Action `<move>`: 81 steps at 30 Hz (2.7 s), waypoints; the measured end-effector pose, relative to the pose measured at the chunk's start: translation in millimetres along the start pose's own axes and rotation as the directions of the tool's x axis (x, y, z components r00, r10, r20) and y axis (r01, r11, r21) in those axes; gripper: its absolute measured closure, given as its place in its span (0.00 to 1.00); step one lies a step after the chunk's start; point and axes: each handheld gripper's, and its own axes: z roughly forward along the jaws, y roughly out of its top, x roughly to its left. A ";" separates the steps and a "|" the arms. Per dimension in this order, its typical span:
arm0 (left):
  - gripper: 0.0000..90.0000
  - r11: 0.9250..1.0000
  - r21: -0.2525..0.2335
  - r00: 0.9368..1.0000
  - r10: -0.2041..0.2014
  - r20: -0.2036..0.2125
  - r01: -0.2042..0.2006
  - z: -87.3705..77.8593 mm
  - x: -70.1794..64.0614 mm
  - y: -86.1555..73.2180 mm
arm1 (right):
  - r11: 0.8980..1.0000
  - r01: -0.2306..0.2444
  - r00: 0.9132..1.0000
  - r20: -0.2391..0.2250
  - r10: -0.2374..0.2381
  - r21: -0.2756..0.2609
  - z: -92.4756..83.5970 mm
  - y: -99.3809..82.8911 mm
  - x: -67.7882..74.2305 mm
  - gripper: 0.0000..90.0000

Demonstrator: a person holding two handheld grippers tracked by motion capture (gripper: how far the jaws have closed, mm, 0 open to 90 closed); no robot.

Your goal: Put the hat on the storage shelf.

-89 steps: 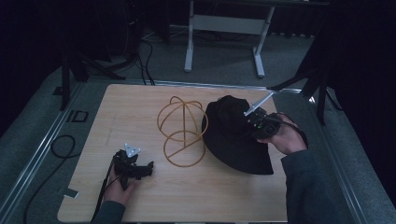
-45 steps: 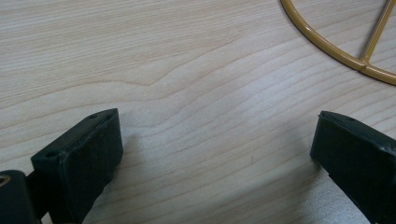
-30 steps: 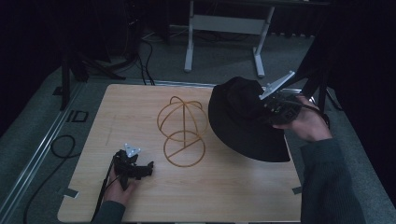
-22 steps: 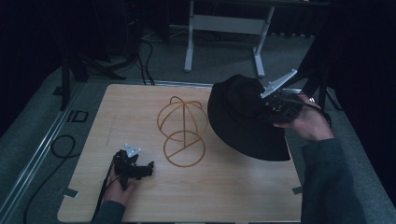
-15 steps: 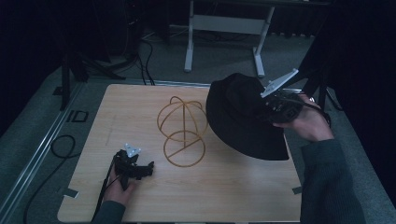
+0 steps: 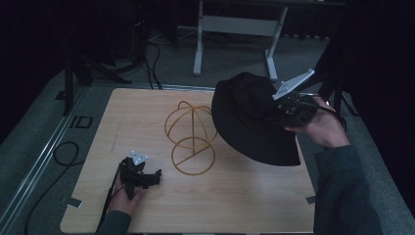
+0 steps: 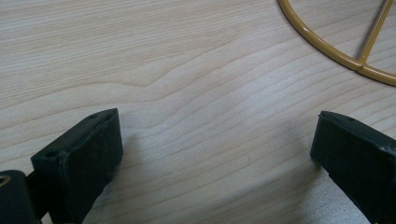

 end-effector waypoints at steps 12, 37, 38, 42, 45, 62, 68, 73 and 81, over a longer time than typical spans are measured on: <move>0.03 1.000 0.000 1.000 -0.001 0.001 0.001 0.0 -0.1 -0.1 | 0.999 0.004 1.000 -0.020 -0.004 -0.045 -4.7 5.6 0.9 0.97; 0.03 1.000 0.004 1.000 0.001 0.002 -0.001 -0.3 0.0 0.0 | 0.990 0.053 0.996 -0.069 -0.062 -0.133 -12.9 31.1 12.0 0.97; 0.03 1.000 0.003 1.000 0.001 0.002 -0.001 -0.2 0.0 0.0 | 0.989 0.055 0.995 -0.069 -0.065 -0.135 -13.7 32.5 12.9 0.97; 0.03 1.000 0.004 1.000 0.001 0.002 -0.001 -0.3 0.0 0.0 | 0.987 0.062 0.994 -0.077 -0.074 -0.146 -15.8 37.4 16.1 0.97; 0.03 1.000 0.003 1.000 0.001 0.002 -0.001 -0.2 -0.1 0.0 | 0.986 0.076 0.992 -0.090 -0.090 -0.146 -12.5 41.3 19.6 0.97; 0.03 1.000 0.002 1.000 0.001 0.002 -0.001 -0.1 -0.4 0.2 | 0.983 0.120 0.973 -0.178 -0.144 -0.137 29.0 77.0 40.1 0.96; 0.03 1.000 0.002 1.000 0.002 0.001 -0.002 -0.1 -0.4 0.2 | 0.986 0.120 0.967 -0.210 -0.143 -0.120 47.2 88.6 45.5 0.94; 0.03 1.000 0.002 1.000 0.002 0.001 -0.002 0.0 -0.5 0.2 | 0.987 0.116 0.968 -0.211 -0.138 -0.111 56.5 98.8 49.9 0.85; 0.03 1.000 0.002 1.000 0.002 0.001 -0.002 0.0 -0.5 0.2 | 0.989 0.058 0.979 -0.184 -0.083 -0.137 66.5 107.5 50.8 0.65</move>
